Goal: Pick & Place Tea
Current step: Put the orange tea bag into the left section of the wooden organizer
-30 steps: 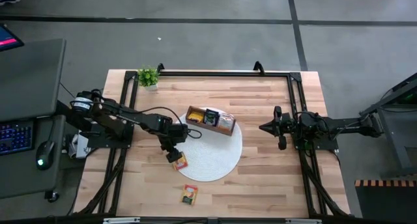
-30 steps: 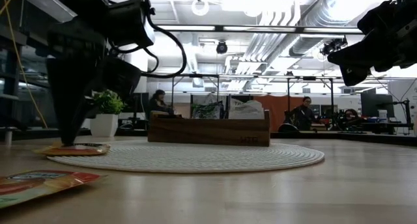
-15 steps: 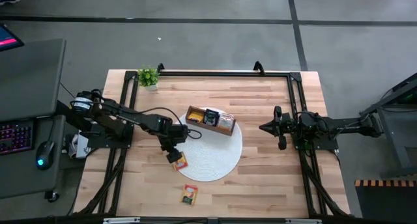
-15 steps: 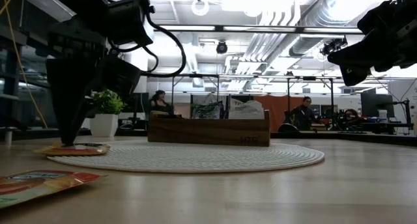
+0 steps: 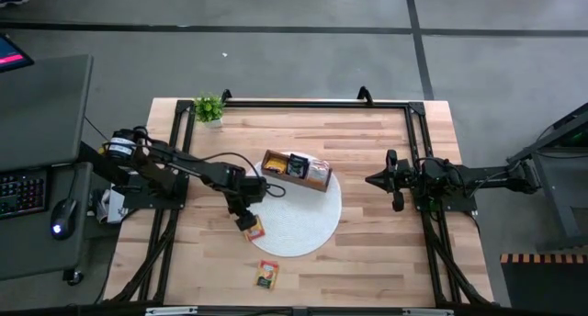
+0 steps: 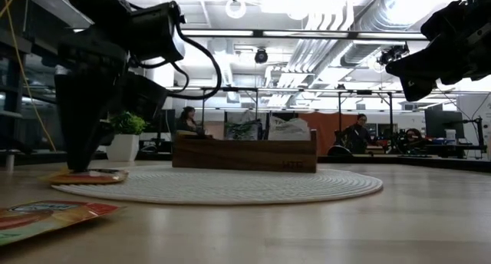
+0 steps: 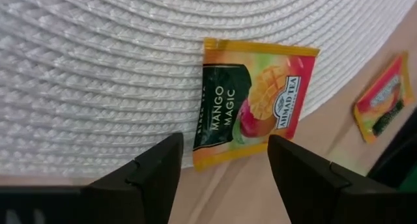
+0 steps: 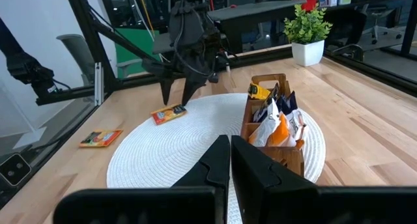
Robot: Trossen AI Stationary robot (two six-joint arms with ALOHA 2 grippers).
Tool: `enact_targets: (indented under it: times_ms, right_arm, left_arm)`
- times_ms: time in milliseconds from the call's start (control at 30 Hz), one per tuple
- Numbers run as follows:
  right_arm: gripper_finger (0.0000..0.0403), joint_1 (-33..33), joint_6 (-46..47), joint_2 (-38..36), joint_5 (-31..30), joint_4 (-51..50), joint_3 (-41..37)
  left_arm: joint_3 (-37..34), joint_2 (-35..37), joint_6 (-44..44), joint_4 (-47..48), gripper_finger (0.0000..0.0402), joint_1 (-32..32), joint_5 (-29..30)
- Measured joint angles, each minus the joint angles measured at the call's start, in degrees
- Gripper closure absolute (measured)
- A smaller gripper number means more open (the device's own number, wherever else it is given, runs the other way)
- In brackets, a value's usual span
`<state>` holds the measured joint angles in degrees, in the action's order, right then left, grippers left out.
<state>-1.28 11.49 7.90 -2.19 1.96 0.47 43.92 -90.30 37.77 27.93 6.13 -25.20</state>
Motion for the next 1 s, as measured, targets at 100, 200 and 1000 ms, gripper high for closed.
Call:
enact_targets:
  times_ms: [100, 200, 1000]
  right_arm:
    - [0.0391, 0.0, 0.0, 0.0, 0.0, 0.0, 0.0]
    - [0.0391, 0.0, 0.0, 0.0, 0.0, 0.0, 0.0]
    - [0.0391, 0.0, 0.0, 0.0, 0.0, 0.0, 0.0]
  left_arm:
    - [0.0, -0.6, 0.0, -1.1, 0.0174, 0.3, -0.9]
    - [0.0, -0.6, 0.0, -2.1, 0.0175, 0.3, -1.0]
    - [-0.2, -0.8, -3.6, -0.7, 0.0398, 0.3, 2.6]
